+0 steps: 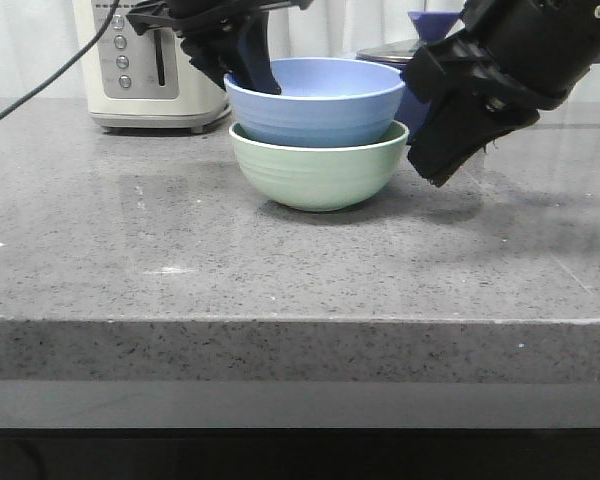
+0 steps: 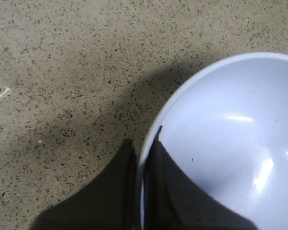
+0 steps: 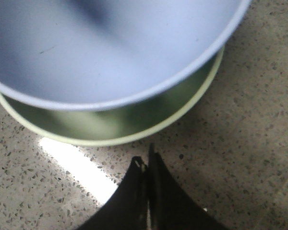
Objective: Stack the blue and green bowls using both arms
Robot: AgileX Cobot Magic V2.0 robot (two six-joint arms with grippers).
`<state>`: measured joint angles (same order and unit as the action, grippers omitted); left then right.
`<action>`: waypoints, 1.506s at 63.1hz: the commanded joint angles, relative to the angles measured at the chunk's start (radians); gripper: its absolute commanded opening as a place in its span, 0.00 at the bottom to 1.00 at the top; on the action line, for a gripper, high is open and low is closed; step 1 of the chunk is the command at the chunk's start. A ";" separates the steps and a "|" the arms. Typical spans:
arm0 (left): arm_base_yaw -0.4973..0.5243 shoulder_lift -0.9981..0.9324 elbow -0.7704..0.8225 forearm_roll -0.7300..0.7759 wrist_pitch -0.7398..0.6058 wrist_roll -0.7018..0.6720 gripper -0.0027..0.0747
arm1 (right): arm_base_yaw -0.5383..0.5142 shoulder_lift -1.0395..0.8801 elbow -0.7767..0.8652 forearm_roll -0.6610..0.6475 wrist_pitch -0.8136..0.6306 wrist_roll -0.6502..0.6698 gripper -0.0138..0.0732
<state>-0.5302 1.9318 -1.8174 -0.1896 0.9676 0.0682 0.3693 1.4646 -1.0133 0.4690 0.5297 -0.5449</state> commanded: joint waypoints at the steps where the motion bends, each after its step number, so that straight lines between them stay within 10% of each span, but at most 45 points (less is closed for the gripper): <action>1: 0.002 -0.057 -0.034 -0.015 -0.035 -0.012 0.09 | 0.000 -0.031 -0.029 0.021 -0.041 -0.009 0.09; 21: 0.002 -0.060 -0.034 -0.015 -0.030 -0.012 0.52 | 0.000 -0.031 -0.029 0.021 -0.041 -0.009 0.09; 49: 0.002 -0.222 -0.046 0.040 0.069 -0.012 0.51 | 0.000 -0.031 -0.029 0.021 -0.041 -0.009 0.09; 95: 0.002 -0.924 0.689 0.404 -0.052 -0.245 0.51 | 0.000 -0.031 -0.029 0.021 -0.041 -0.009 0.09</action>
<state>-0.5302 1.1028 -1.1664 0.1684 0.9867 -0.1098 0.3693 1.4646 -1.0133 0.4690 0.5297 -0.5453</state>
